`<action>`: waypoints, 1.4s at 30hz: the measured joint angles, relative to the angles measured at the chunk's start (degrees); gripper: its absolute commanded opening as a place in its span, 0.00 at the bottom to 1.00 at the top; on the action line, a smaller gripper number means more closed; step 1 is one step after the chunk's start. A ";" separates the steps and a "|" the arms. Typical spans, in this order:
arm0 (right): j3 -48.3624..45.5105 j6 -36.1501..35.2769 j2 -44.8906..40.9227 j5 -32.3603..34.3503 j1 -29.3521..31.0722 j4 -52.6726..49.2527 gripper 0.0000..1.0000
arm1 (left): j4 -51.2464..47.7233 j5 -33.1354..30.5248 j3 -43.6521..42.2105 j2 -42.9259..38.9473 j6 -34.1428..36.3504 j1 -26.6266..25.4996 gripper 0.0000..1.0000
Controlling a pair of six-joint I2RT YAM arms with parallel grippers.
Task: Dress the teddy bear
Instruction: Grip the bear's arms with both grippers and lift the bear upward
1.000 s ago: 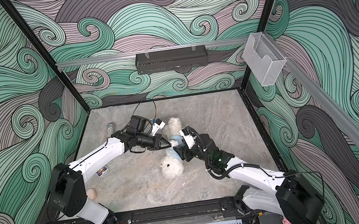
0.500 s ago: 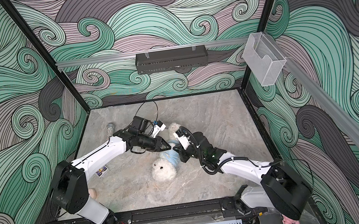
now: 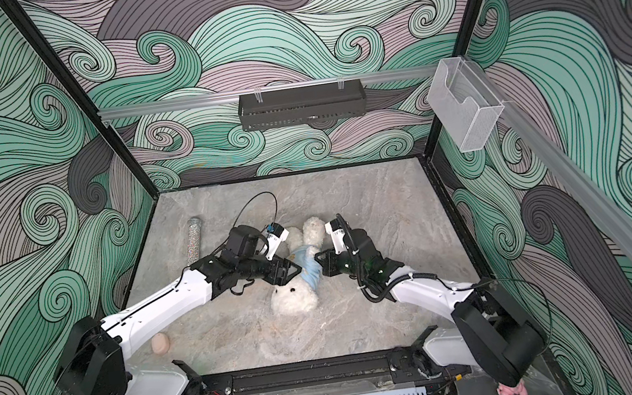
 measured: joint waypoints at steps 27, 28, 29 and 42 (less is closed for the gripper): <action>6.58 20.28 0.39 -9.88 -3.69 -2.67 0.00 | 18.47 -0.39 3.80 13.31 13.55 -2.67 0.45; 6.58 20.70 0.13 -10.27 -4.35 -2.93 0.00 | 18.86 -0.39 3.80 13.62 13.57 -2.67 0.44; 6.58 21.00 -0.13 -10.67 -4.87 -3.15 0.00 | 19.34 -0.39 3.76 13.84 13.60 -2.67 0.43; 7.13 24.98 -3.28 -15.30 -9.99 -5.27 0.00 | 24.72 -4.04 3.04 14.03 16.24 -3.41 0.45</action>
